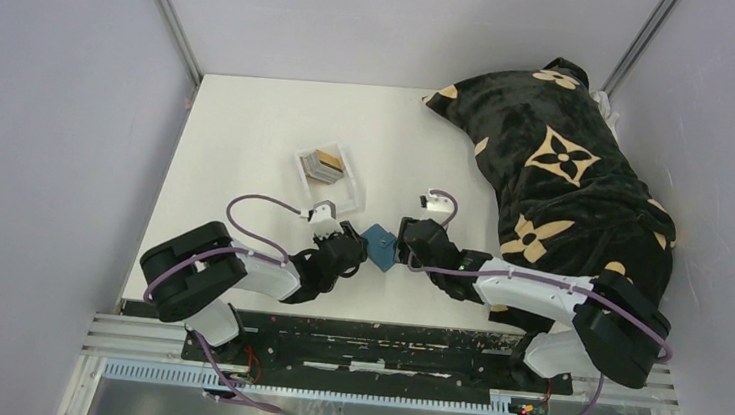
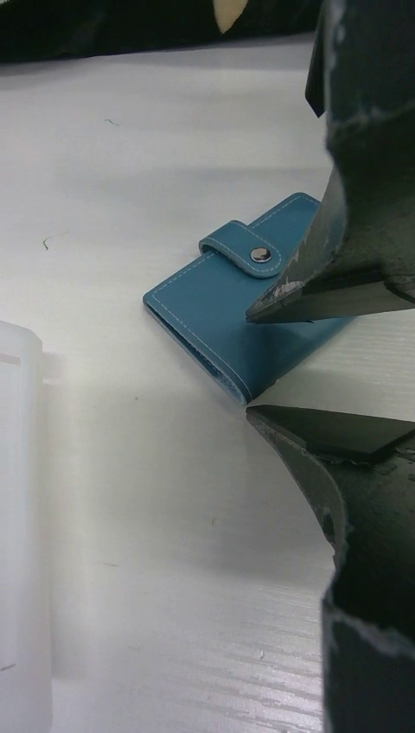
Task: Put the credit cards into the card holder
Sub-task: Place the card holder at the center of the board, then open the card holder at the center of the board.
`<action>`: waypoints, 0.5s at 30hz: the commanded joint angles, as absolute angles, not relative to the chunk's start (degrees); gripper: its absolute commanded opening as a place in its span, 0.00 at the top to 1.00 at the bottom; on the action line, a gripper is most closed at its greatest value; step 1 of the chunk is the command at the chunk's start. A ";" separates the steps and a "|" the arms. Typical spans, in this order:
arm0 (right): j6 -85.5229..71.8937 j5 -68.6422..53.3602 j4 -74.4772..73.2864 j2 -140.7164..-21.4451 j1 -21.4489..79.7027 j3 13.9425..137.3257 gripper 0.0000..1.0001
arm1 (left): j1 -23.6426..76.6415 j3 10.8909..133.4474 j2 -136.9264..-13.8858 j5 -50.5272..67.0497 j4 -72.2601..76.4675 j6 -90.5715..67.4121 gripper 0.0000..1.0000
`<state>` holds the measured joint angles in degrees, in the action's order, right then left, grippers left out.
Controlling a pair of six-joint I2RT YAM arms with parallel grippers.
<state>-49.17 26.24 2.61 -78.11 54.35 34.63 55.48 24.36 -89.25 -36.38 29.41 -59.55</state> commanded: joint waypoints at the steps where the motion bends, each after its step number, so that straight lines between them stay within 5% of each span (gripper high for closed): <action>1: -34.04 29.37 -6.74 -81.29 55.92 41.45 0.40 | 55.77 23.35 -90.45 -39.23 31.53 -61.02 0.53; 15: -19.10 30.00 -8.36 -91.02 60.88 50.98 0.36 | 55.74 19.82 -90.76 -38.82 37.27 -60.56 0.58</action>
<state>-23.57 29.19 -8.49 -88.84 59.88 47.83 55.53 21.08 -90.11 -37.32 36.14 -59.55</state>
